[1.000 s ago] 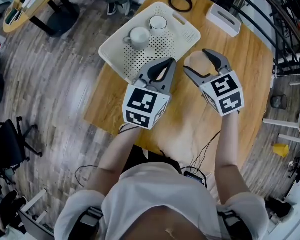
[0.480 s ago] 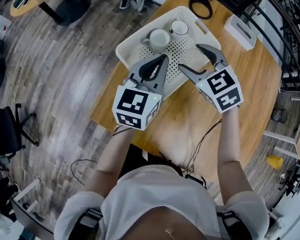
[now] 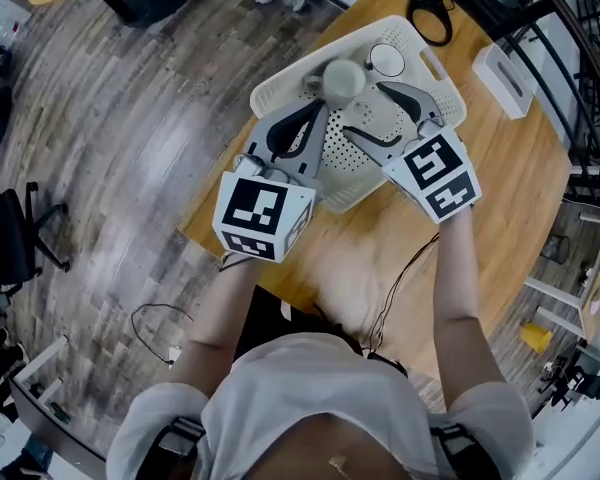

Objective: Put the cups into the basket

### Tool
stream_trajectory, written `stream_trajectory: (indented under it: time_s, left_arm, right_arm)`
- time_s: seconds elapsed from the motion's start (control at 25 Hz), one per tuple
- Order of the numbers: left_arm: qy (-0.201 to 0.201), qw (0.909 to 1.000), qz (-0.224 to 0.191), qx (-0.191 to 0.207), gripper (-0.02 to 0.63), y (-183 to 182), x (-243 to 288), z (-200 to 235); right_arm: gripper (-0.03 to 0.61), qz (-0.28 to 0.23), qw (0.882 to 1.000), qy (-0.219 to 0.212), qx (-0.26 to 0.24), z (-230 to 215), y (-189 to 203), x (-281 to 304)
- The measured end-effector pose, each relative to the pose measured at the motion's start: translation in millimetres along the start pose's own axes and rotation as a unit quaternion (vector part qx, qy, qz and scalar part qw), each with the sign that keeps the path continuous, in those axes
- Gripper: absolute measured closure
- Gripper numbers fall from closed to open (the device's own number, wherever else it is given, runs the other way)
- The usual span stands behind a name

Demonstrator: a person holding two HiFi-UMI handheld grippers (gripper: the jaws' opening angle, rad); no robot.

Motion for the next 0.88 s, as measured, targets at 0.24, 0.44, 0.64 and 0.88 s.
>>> stream_trajectory:
  time_s: [0.24, 0.44, 0.64, 0.88]
  left_arm:
    - [-0.025, 0.9996, -0.014, -0.007, 0.607, -6.1, 0.4, 19.9]
    - [-0.044, 0.9989, -0.015, -0.007, 0.607, -5.9, -6.7, 35.1]
    - [-0.06, 0.998, -0.013, -0.011, 0.607, -1.1, -12.0, 49.7]
    - [-0.077, 0.9968, -0.011, -0.015, 0.607, 6.7, -18.1, 61.4]
  right_arm:
    - [0.232, -0.005, 0.998, -0.055, -0.029, 7.4, -4.8, 32.0]
    - [0.232, -0.007, 0.996, -0.082, -0.032, 15.8, -5.1, 56.0]
    - [0.232, -0.001, 0.994, -0.105, -0.032, 24.8, 1.0, 77.4]
    - [0.232, 0.001, 0.992, -0.122, -0.03, 29.6, 6.2, 92.7]
Point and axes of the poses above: the fingertips, and each gripper's own axes: x forward along the fingers, z to its left, y out of its underside, the point moved 3 cm from there along -x, backward along the fingers, and after that the axes turned 7 degrees about -y, right-handed, at the moved point
